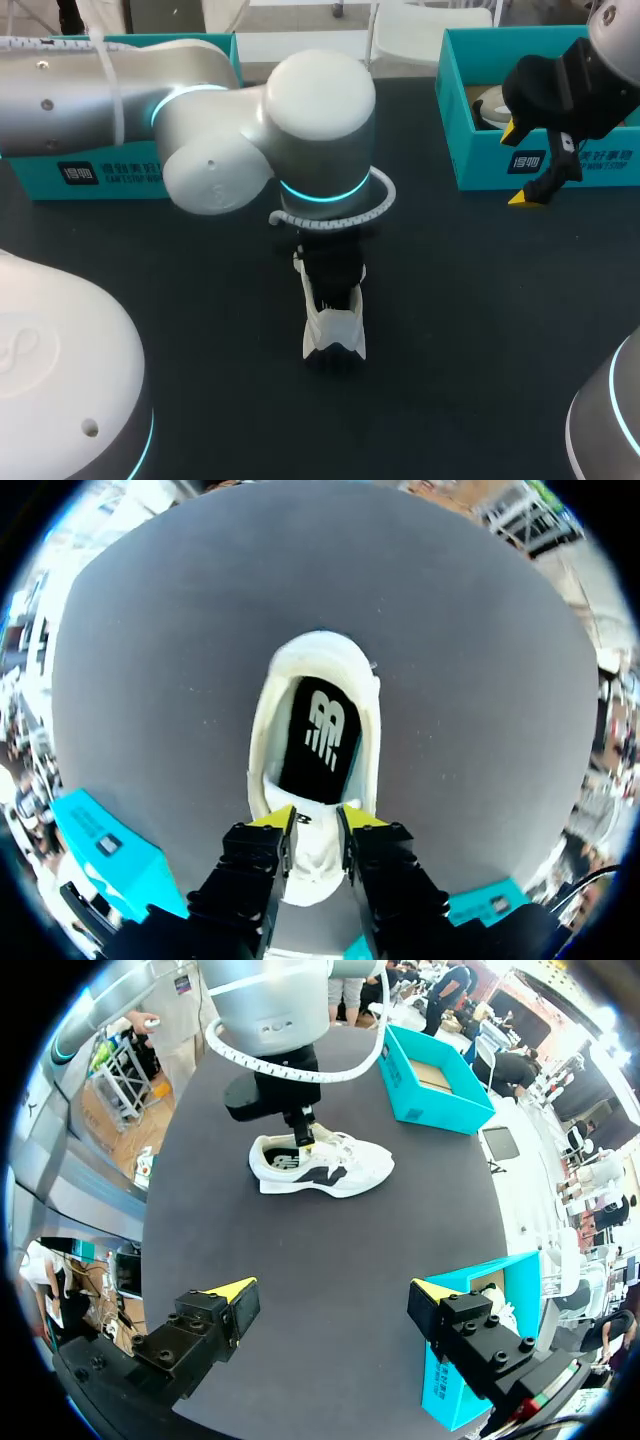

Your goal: Take the shoe out of the shoebox, open the shoe tongue, remove and reinsert the insole, then place the shoe into the shoebox

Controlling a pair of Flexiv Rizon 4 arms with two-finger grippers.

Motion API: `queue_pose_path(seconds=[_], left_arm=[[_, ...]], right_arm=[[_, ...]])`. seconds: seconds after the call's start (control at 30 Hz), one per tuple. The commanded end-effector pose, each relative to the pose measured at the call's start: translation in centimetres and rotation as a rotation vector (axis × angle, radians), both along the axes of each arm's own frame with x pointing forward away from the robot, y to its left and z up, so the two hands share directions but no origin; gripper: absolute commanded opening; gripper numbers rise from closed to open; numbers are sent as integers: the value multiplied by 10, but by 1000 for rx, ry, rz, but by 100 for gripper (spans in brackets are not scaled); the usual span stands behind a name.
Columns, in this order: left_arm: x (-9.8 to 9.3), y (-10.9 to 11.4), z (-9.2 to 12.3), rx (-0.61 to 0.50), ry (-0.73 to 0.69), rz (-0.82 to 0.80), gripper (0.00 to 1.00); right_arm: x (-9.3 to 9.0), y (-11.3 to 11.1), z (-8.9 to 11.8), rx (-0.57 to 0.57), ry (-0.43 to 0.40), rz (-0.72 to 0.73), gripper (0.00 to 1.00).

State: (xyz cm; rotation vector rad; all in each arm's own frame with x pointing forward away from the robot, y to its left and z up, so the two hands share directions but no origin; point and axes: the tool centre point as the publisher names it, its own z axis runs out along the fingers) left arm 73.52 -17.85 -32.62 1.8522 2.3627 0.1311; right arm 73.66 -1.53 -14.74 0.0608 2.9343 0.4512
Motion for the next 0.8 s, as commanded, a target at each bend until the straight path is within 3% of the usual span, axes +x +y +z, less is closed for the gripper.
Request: queue_pose_path(seconds=[0.03, 0.07, 0.1, 0.57, 0.63, 0.73, 0.8], left_arm=[[-1, 5, 24, 24, 22, 135, 47], [-3, 9, 31, 17, 49, 142, 87], [-3, 9, 31, 17, 49, 142, 100], [-3, 9, 31, 17, 49, 142, 100], [-11, 9, 31, -6, 111, 298, 100], [-24, 10, 26, -23, 74, 647, 100], [-29, 17, 27, -25, 148, 1011, 100]], right_arm=[[3, 2, 0, -4, 4, 0, 100], [3, 2, 0, -4, 4, 0, 100], [3, 2, 0, -4, 4, 0, 100], [3, 2, 0, -4, 4, 0, 100], [3, 2, 0, -4, 4, 0, 100], [3, 2, 0, -4, 4, 0, 100], [3, 2, 0, -4, 4, 0, 100]])
